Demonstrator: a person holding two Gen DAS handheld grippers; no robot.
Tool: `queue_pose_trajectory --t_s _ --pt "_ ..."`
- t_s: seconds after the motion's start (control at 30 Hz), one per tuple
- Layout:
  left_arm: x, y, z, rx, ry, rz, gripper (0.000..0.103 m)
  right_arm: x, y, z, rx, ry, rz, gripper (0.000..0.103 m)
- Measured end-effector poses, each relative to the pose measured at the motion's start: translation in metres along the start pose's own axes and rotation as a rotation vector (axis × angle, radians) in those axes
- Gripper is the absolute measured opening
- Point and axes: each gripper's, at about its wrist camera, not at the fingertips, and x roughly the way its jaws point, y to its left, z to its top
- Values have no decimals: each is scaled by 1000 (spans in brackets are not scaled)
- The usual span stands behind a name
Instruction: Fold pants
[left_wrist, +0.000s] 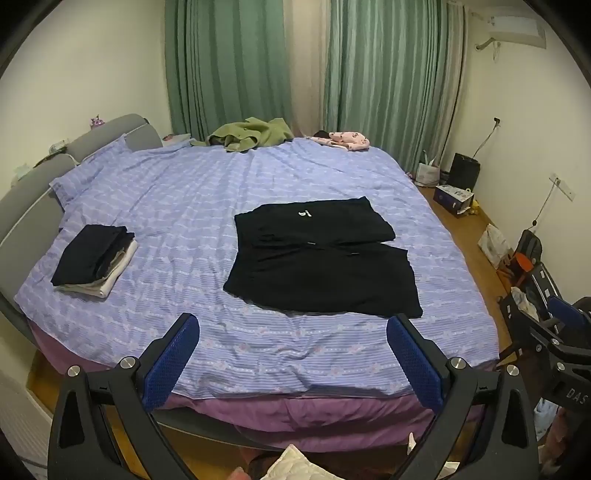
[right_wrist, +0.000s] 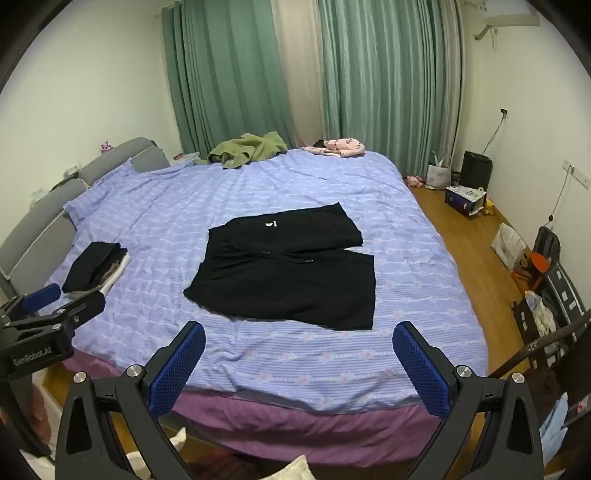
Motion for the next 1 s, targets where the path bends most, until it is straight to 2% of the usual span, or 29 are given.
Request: queue_pose_trajectory --t_s 0.1,0.13,0.3,0.4,1.0 --pt "-6 3 -1 4 -16 -12 103 0 0 -1 12 14 17 103" --pt "0 -1 -1 17 13 -7 103 0 0 -1 12 16 20 103" --pt "-5 -5 -2 39 -8 -5 103 1 -4 4 16 20 27 103" --pt "-7 -9 10 46 -10 5 103 -4 1 1 7 5 15 103" --pt "-10 -3 9 28 -6 -3 103 -2 8 0 1 -5 24 103"
